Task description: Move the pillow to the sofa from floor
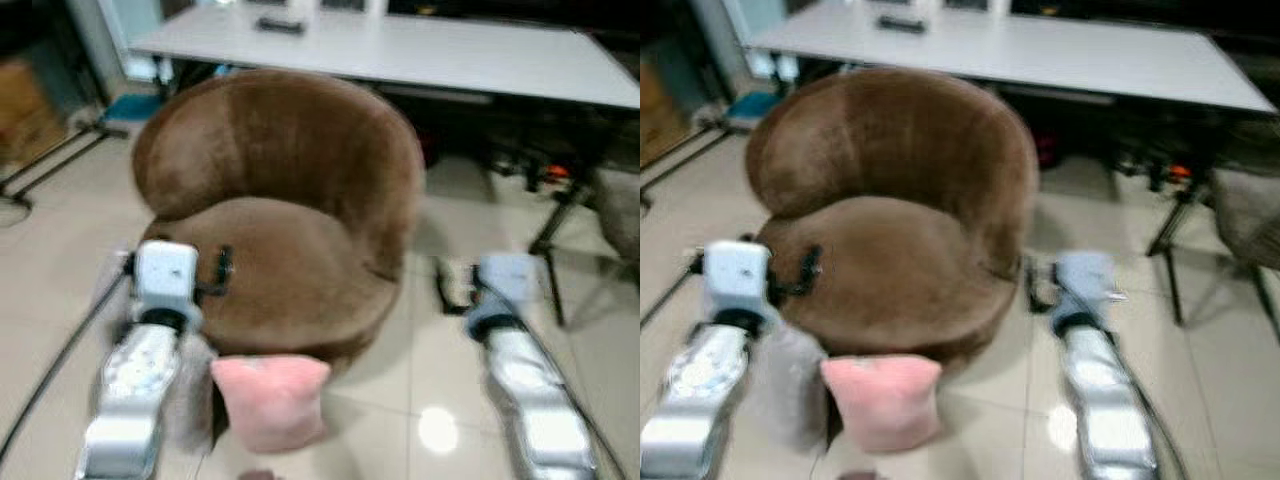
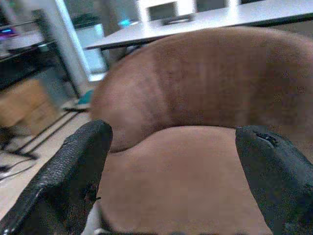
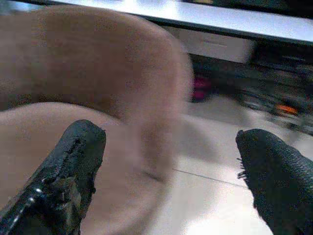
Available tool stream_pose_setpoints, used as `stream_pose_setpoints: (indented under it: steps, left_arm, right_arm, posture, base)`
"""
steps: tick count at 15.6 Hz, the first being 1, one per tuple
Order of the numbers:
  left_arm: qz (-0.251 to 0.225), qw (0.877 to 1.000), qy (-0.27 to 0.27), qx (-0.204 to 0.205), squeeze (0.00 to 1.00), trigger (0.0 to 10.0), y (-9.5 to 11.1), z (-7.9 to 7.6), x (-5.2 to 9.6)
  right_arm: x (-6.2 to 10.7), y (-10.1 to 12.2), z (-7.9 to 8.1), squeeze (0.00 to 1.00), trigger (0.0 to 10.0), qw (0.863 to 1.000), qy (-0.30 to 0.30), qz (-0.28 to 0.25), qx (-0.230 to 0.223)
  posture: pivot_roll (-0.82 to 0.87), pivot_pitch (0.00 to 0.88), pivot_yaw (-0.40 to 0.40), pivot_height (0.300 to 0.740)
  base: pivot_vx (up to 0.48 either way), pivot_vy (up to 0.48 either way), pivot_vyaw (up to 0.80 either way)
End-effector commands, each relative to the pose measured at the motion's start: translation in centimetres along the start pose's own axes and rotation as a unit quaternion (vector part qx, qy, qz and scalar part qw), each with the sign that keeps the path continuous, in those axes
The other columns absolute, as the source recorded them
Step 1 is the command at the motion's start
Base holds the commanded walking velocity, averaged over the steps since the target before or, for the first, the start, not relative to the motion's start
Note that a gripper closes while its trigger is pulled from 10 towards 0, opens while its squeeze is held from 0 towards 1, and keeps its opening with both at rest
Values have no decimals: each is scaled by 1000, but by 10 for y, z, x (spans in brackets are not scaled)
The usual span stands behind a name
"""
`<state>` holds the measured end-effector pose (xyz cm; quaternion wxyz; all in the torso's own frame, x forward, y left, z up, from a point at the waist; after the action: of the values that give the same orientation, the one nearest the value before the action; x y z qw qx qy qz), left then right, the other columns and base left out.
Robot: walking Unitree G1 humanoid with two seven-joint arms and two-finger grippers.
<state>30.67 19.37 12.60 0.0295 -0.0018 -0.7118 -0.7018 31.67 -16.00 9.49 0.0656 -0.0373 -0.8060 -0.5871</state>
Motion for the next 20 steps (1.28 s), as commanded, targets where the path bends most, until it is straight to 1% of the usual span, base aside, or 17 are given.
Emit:
stream_pose_setpoints:
  steps: [1,4,6,7,8,9,10,13,14,15,16,17,19,20]
  left_arm:
    - [-4,1000,-10,1,1000,10000,2,-7,0]
    - [-3,1000,-10,-1,1000,10000,2,-7,1]
    - [-2,1000,-8,-3,1000,10000,2,-5,1]
    - [-2,1000,-8,-4,1000,10000,3,-5,2]
    - [-2,1000,-8,-5,1000,10000,2,-5,2]
    - [-2,1000,-7,-6,1000,10000,2,-5,2]
    - [-5,1000,-6,-17,1000,10000,3,-5,3]
    - [-9,1000,-15,-20,996,10000,4,-7,4]
    - [-13,1000,-14,-6,361,10000,3,-5,5]
    - [-15,1000,-6,6,0,10000,3,-1,6]
    - [-14,1000,-2,10,0,10000,1,2,7]
    - [-15,1000,-1,4,0,10000,0,4,9]
    - [-30,999,-8,-36,0,10000,0,3,11]
    - [-32,999,-5,-34,0,10000,-2,4,12]
  right_arm:
    - [1,0,-7,0,10000,1000,-5,-4,12]
    - [2,3,3,0,10000,999,23,-15,18]
    - [2,4,5,0,10000,999,29,-17,22]
    - [2,3,2,0,10000,1000,24,-14,12]
    - [2,2,1,0,10000,1000,22,-15,13]
    - [3,2,-1,0,10000,1000,17,-16,5]
    - [3,-1,-5,0,10000,1000,11,-8,-13]
    - [5,-6,-10,0,10000,1000,-1,-1,-12]
    - [6,-7,-13,0,10000,1000,-8,0,-24]
    - [6,-7,-14,0,10000,999,-11,-6,-30]
    - [7,-6,-15,0,10000,1000,-13,-9,-27]
    - [9,-7,-16,0,10000,1000,-15,-9,-26]
    - [11,-11,-20,0,10000,999,-27,-4,-22]
    - [12,-14,-21,0,10000,999,-34,3,-21]
  posture:
    - [54,0,12,740]
    - [54,0,12,740]
    - [59,0,8,740]
    - [59,0,8,740]
    - [59,0,8,740]
    - [56,0,9,740]
    - [53,0,10,740]
    - [50,0,9,740]
    - [50,0,7,735]
    - [50,0,7,725]
    - [50,0,3,715]
    - [51,0,-1,705]
    - [53,0,-5,680]
    - [53,0,-5,665]
  base:
    - [292,0,800]
    - [284,0,800]
    - [274,0,800]
    - [266,0,800]
    - [262,0,800]
    - [240,0,0]
    - [0,0,0]
    - [0,0,0]
    - [0,0,0]
    - [0,0,0]
    - [0,0,0]
    - [0,0,0]
    - [0,0,0]
    - [0,0,0]
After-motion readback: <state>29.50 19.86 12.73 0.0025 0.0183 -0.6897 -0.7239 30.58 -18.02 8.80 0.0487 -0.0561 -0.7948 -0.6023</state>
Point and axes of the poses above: a point about 5 cm out from each wrist's last joint towards the gripper, its own x axis pointing back from the gripper into the wrist, its own y axis along the axis of the wrist's last joint, z = x × y, the point moved 6 cm from there along -x, pointing out of the wrist towards the gripper, and after that the axes turned 14 degrees about x, right-handed, at the moved point
